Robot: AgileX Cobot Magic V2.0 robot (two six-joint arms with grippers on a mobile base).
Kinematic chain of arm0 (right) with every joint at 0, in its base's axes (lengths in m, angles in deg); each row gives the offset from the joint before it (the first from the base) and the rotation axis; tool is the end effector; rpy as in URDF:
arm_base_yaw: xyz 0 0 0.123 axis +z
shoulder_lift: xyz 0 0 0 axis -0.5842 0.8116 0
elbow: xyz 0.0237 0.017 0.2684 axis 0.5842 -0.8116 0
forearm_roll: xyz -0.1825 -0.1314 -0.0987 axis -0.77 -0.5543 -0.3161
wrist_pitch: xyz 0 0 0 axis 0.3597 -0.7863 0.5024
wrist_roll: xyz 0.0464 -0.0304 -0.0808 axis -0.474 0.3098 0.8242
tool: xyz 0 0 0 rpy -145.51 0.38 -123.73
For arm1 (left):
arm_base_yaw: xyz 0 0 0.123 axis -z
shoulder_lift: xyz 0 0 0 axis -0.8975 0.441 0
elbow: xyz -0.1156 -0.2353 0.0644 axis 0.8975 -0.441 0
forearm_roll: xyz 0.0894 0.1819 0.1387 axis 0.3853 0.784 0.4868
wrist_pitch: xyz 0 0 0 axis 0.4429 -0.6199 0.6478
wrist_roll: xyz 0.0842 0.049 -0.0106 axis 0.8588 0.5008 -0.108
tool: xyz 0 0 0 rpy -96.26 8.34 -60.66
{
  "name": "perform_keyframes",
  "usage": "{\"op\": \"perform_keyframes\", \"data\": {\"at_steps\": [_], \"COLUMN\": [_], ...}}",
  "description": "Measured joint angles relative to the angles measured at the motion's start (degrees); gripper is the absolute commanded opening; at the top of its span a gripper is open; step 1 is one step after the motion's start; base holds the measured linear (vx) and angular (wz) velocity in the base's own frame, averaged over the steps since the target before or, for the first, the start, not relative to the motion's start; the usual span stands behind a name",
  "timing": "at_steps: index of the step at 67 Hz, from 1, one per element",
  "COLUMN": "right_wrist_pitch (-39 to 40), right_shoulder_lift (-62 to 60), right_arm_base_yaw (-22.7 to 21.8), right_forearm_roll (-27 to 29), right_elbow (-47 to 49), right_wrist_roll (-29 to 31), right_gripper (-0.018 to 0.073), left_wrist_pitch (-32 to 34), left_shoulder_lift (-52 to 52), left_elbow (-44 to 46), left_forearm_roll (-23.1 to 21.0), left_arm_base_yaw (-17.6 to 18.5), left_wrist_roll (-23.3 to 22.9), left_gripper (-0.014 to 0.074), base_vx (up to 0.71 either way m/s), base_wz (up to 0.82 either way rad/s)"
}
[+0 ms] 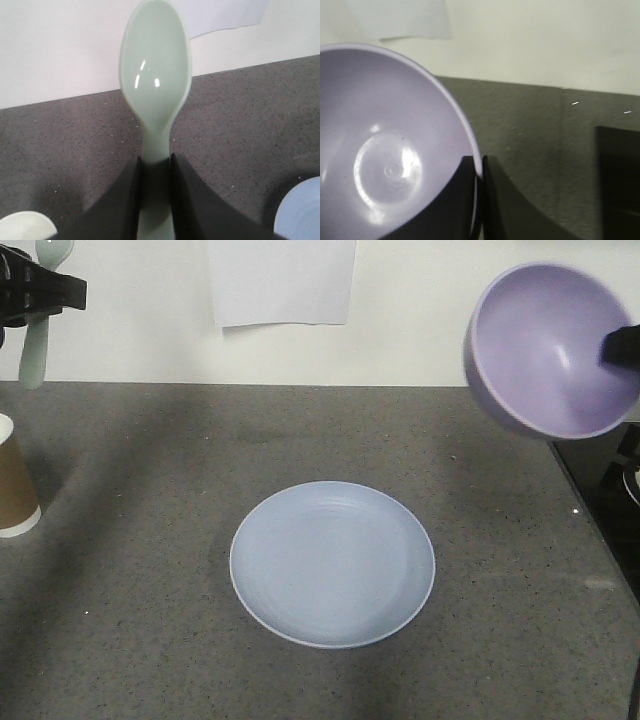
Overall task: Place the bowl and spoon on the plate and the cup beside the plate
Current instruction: 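Swing the lavender bowl with the right gripper over the blue plate, then lower the bowl onto the plate, open the right gripper and withdraw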
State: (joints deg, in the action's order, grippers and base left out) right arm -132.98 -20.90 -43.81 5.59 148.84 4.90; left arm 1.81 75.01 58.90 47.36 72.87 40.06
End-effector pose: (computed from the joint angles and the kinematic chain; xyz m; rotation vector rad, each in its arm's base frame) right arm 0.2484 0.0088 0.3946 -0.1944 2.0770 0.3627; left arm 0.3058 -0.0494 0.4164 0.1499 2.1441 -0.1114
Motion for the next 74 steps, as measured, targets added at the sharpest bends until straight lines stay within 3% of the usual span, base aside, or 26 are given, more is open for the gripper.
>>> {"op": "perform_keyframes", "data": {"at_steps": [6,12,31,42,74], "right_wrist_pitch": [-3.0,-3.6,-1.1,1.3,4.0], "right_shoulder_lift": [3.9,7.5,17.4,23.0,33.4], "right_arm_base_yaw": [0.6,2.9,16.9,22.0,24.6], "right_forearm_roll": [5.9,7.5,4.2,1.8,-3.7], "right_elbow": [0.0,0.0,0.0,0.0,0.0], "right_wrist_roll": [5.6,8.8,8.9,7.1,2.9], "right_gripper": [0.0008,0.0010,0.0016,0.0022,0.0062], "left_wrist_pitch": [-0.3,-0.4,-1.2,-1.9,-1.9], "left_shoulder_lift": [0.0,0.0,0.0,0.0,0.0], "left_elbow": [0.0,0.0,0.0,0.0,0.0], "left_forearm_roll": [0.0,0.0,0.0,0.0,0.0], "left_arm_base_yaw": [0.0,0.0,0.0,0.0,0.0], "left_wrist_roll": [0.0,0.0,0.0,0.0,0.0], "left_gripper": [-0.0006,-0.0006,-0.0006,-0.0006,-0.0006], "base_vx": [0.00,0.00,0.00,0.00,0.00], "base_wz": [0.00,0.00,0.00,0.00,0.00]}}
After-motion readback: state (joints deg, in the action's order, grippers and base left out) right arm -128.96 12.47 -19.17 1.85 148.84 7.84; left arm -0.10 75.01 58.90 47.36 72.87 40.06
